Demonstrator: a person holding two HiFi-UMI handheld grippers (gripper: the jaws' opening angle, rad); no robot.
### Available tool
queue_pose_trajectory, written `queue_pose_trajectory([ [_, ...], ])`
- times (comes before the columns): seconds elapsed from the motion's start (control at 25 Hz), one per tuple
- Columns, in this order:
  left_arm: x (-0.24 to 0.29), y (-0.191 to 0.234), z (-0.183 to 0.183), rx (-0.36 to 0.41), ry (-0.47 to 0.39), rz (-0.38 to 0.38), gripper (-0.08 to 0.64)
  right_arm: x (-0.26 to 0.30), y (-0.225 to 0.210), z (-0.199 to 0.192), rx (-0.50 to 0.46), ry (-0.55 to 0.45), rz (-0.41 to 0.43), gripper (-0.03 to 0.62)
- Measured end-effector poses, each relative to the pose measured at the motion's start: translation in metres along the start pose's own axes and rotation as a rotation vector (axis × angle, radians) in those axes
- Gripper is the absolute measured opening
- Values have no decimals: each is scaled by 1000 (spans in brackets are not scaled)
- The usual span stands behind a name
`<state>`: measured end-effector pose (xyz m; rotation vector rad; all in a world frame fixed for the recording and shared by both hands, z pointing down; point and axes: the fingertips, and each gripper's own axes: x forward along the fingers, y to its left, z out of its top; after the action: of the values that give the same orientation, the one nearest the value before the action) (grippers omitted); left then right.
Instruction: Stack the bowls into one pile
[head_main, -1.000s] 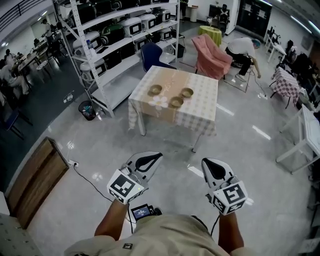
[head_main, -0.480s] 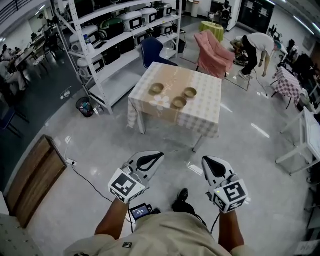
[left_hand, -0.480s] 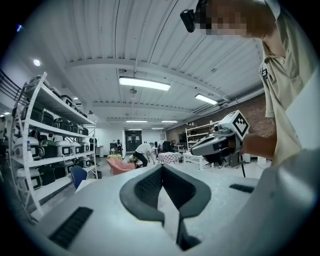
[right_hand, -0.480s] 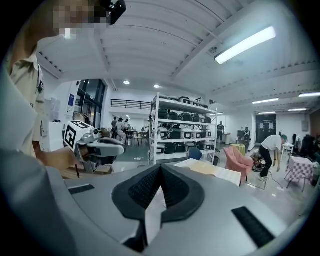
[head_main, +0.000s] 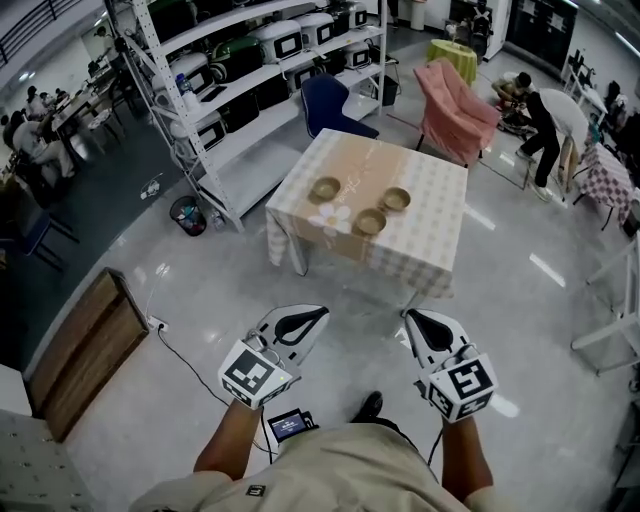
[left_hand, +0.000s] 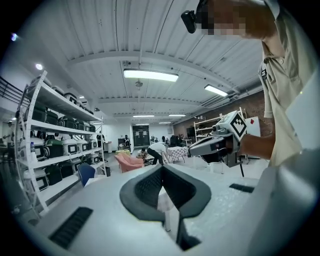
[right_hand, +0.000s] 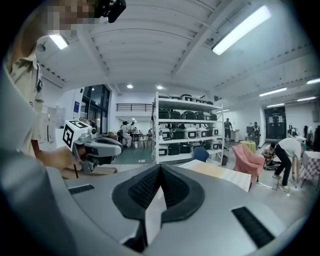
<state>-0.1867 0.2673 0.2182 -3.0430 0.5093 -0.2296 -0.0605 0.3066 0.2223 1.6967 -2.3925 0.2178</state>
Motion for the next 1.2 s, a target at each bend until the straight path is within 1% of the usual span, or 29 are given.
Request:
queue_pose_trajectory([
  [0.28,75,12,10,0,27,44,6,15,-77,-1,4,-1,58,3],
  [0.4,103,13,12,6,37,59,6,20,-103,-4,6,-5,84,3],
  [0.56,130,11,9,-1,64,56,6,24,-130,-6,19,-12,95,3],
  [0.84,159,23,4,-11,84,50,6,33,-156,-17,57,8,91,3],
  [0.96,173,35,-3,-19,93,39,6,45,-171,-20,63,16,77,3],
  [1.08,188,49,-4,-23,96,18,6,56,-183,-16,69,23,55,3],
  [1.2,201,66,2,-24,75,-12,6,67,-191,-11,69,35,30,3],
])
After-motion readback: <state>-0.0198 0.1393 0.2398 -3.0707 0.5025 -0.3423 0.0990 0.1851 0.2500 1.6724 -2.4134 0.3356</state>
